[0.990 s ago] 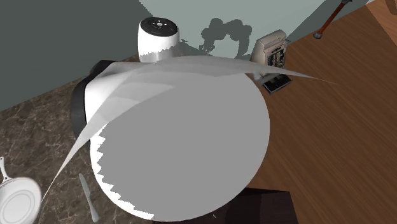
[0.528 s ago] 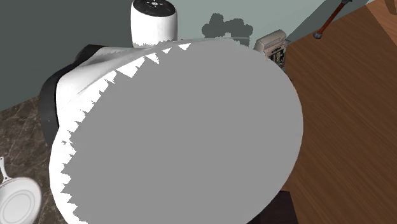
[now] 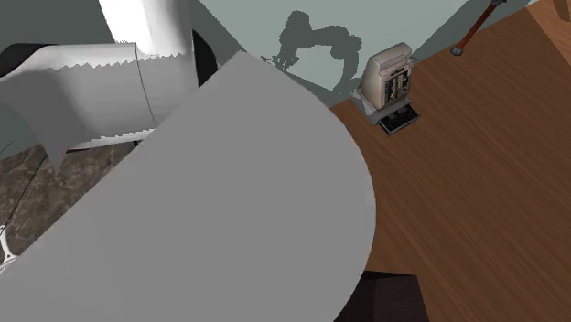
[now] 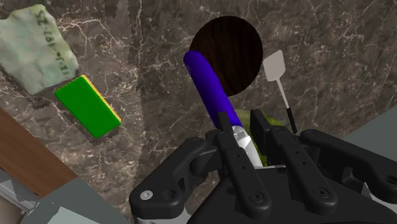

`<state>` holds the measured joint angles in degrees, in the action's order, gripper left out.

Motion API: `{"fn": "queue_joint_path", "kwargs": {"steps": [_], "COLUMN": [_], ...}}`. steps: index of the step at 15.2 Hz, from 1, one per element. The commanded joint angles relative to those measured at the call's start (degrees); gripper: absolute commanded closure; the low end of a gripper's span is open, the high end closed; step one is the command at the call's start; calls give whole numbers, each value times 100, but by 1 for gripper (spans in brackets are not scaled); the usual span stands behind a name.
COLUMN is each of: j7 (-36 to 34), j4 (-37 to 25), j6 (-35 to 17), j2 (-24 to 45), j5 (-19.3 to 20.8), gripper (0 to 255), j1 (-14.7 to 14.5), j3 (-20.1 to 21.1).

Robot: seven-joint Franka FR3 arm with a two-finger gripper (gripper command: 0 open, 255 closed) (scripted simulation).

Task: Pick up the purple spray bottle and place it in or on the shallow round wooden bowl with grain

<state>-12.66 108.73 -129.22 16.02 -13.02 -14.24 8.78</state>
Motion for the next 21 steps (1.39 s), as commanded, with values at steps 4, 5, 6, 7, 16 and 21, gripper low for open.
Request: {"fn": "queue_joint_path", "kwargs": {"steps": [4,5,6,7,16,21], "j7": [-681,-817,-952,-1086,-1340,-1289], "j4": [-556,-698,-848,-1007,-1168,-990], "j6": [334,415,498,585,410,88], "j2": [103,141,185,235,527,676], "j5": [190,232,275,320,420,415], "gripper": [255,255,255,255,255,255], "j1": [-374,-451,-529,-606,-807,-815], "j3": [136,162,186,211,261,259]}}
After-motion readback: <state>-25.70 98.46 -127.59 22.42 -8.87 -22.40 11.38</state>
